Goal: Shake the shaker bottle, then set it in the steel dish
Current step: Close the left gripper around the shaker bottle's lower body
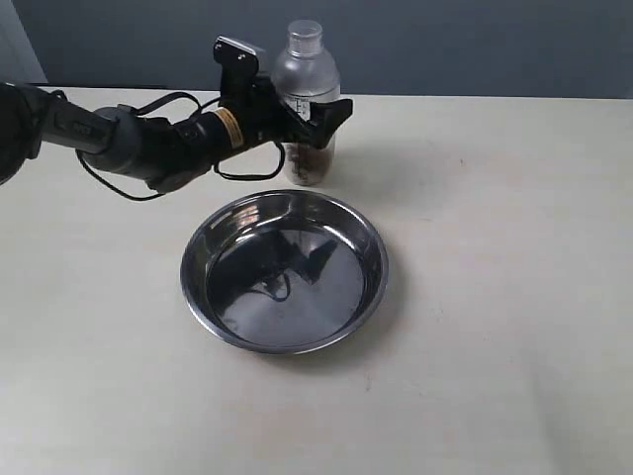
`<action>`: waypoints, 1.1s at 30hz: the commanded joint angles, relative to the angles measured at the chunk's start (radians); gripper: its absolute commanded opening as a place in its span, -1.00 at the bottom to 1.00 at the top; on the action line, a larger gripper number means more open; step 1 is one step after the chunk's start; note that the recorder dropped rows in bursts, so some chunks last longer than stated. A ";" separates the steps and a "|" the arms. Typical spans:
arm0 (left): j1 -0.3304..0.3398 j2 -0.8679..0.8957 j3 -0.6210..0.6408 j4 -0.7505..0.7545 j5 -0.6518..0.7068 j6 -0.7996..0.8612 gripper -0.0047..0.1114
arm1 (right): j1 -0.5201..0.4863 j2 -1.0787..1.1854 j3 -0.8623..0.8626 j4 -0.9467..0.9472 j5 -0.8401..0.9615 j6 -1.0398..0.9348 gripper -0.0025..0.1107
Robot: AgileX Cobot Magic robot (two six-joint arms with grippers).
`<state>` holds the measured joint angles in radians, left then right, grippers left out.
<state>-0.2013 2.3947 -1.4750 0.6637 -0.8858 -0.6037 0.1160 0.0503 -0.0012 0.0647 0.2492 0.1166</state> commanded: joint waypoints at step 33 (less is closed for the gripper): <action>-0.020 0.025 -0.005 0.042 0.100 -0.095 -0.91 | 0.002 0.004 0.001 -0.002 -0.013 0.000 -0.97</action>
<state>-0.2139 2.4213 -1.4750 0.7030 -0.7799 -0.6511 0.1160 0.0503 -0.0012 0.0647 0.2492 0.1166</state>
